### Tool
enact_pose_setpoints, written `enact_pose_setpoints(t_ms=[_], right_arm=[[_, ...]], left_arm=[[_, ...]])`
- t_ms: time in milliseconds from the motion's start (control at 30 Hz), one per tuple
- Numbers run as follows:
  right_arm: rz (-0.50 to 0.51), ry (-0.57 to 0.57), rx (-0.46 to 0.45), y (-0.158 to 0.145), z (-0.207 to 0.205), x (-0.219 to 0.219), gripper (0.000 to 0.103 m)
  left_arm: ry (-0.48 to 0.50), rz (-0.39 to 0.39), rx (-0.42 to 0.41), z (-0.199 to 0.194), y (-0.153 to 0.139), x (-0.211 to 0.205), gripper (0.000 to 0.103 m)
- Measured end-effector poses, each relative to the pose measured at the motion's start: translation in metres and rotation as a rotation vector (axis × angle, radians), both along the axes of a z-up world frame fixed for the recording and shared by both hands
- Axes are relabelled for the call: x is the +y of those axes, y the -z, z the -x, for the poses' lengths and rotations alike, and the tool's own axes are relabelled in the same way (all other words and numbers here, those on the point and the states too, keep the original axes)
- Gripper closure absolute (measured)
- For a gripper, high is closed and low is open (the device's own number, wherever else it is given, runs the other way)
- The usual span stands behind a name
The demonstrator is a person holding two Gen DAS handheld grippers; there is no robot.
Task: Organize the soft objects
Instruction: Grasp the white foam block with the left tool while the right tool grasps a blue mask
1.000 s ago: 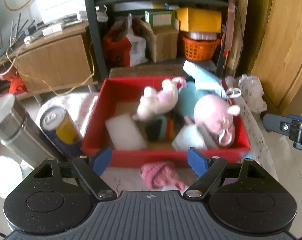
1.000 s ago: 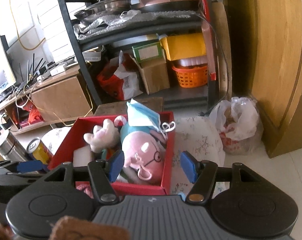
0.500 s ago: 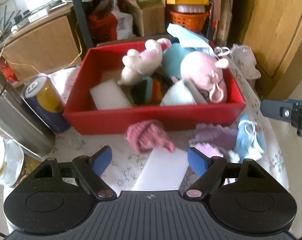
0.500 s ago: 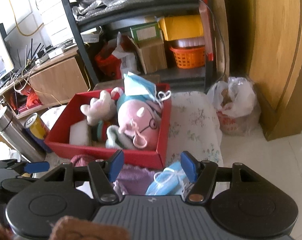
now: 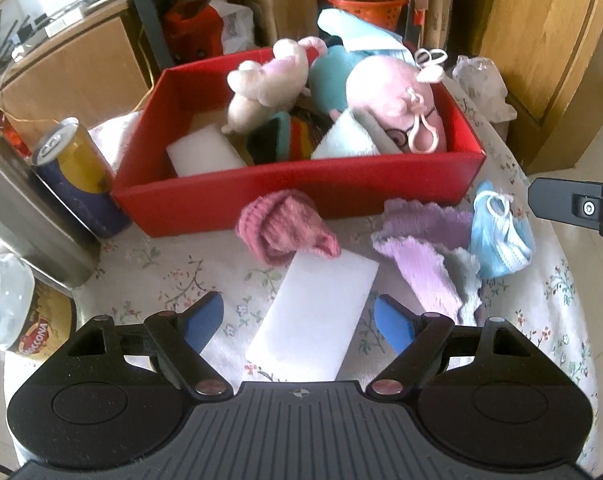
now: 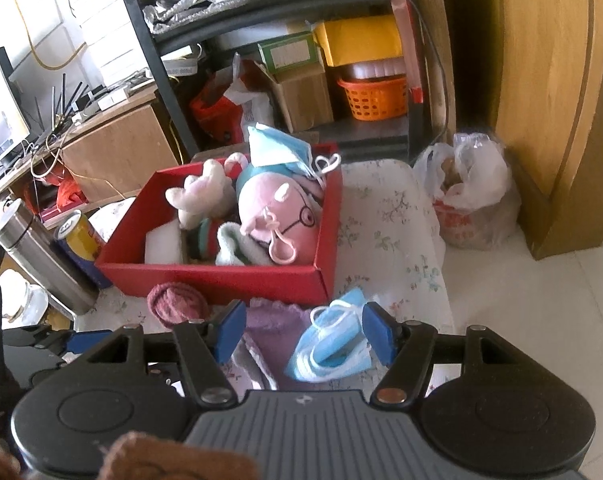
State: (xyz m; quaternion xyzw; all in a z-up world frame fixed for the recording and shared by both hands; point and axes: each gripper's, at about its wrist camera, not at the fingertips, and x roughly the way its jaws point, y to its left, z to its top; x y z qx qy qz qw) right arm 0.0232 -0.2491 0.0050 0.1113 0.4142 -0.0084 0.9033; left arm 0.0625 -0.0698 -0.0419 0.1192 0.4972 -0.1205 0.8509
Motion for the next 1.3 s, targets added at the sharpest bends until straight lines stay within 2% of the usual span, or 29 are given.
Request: enact_pose_setpoints(t_ms=[200, 500, 567, 733, 1000, 1133, 1300], right_arm=[[-0.017, 0.005, 0.02, 0.005, 0.004, -0.002, 0.064], [-0.051, 0.016, 0.042, 0.009, 0.002, -0.009, 0.063], [-0.068, 0.021, 0.051, 0.01, 0.002, -0.011, 0.063], [-0.076, 0.033, 0.058, 0.011, 0.001, -0.015, 0.063], [-0.039, 0.049, 0.092, 0.021, -0.005, -0.017, 0.063], [-0.027, 0.075, 0.128, 0.029, -0.012, -0.021, 0.063], [-0.025, 0.091, 0.177, 0.046, -0.021, -0.019, 0.063]], left_arm=[[0.001, -0.028, 0.027, -0.002, 0.012, -0.001, 0.022], [-0.003, -0.038, 0.111, -0.006, 0.032, 0.001, 0.023], [-0.01, -0.028, 0.13, -0.007, 0.035, 0.003, 0.025], [-0.027, -0.04, 0.145, -0.01, 0.042, 0.005, 0.038], [-0.03, -0.023, 0.147, -0.008, 0.037, 0.009, 0.047], [-0.037, 0.016, 0.182, -0.007, 0.034, 0.014, 0.047], [-0.029, 0.041, 0.183, -0.003, 0.027, 0.018, 0.047]])
